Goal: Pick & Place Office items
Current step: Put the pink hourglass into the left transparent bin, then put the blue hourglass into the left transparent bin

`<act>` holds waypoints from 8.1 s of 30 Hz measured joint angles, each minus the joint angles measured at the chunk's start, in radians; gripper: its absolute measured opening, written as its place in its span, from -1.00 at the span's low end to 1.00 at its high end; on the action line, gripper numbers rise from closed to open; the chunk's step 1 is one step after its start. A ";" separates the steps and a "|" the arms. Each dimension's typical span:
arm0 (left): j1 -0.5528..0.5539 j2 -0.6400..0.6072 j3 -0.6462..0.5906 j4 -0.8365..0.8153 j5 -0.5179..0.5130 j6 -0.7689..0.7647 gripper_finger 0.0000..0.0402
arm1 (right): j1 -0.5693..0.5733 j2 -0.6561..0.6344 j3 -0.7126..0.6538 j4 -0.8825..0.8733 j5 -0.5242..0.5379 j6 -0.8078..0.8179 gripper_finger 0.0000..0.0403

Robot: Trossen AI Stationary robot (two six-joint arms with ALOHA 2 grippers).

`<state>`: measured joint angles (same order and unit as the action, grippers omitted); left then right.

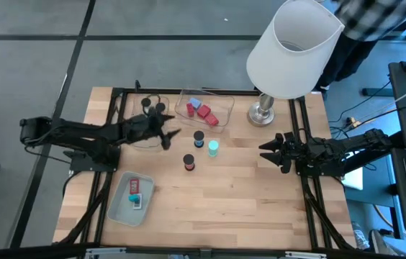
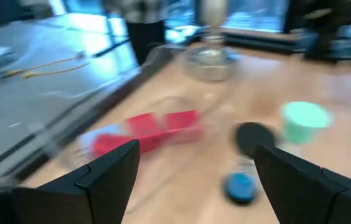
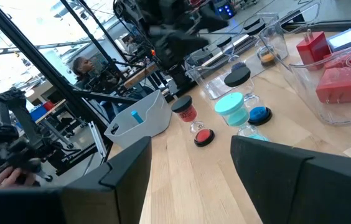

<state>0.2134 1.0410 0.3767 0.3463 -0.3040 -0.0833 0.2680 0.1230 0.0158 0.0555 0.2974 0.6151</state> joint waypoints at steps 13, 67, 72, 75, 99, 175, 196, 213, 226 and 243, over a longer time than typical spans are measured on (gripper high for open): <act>-0.354 0.140 0.001 0.176 -0.040 0.078 0.55 | 0.000 0.000 0.000 0.000 0.000 0.000 0.11; -0.346 0.459 0.116 0.165 0.037 -0.242 0.04 | 0.000 0.000 0.000 0.000 0.000 0.000 0.11; -0.341 0.459 0.116 0.172 0.035 -0.263 0.04 | 0.000 0.000 0.000 0.000 0.000 0.000 0.11; -0.329 0.437 0.116 0.176 0.029 -0.263 0.06 | 0.000 0.000 0.000 0.000 0.000 0.000 0.11; -0.261 -0.152 0.116 -0.479 -0.657 -0.271 0.05 | 0.000 0.000 0.000 0.000 0.000 0.000 0.11; -0.105 -0.031 0.100 -0.336 -0.471 -0.243 0.42 | 0.000 0.000 0.000 0.000 0.000 0.000 0.11; -0.253 0.402 0.193 0.151 -0.183 -0.016 0.49 | 0.000 0.000 0.000 0.000 0.000 0.000 0.11; -0.198 0.540 0.285 0.120 -0.252 0.069 0.90 | 0.000 0.000 0.000 0.000 0.000 0.000 0.11; -0.099 0.620 0.285 0.178 -0.072 -0.035 0.88 | 0.000 0.000 0.000 0.000 0.000 0.000 0.11; -0.099 0.620 0.285 0.178 -0.007 -0.084 0.08 | 0.000 0.000 0.000 0.000 0.000 0.000 0.11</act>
<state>0.1143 1.6615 0.6617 0.5243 -0.3111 -0.1674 0.2680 0.1228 0.0158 0.0557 0.2970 0.6155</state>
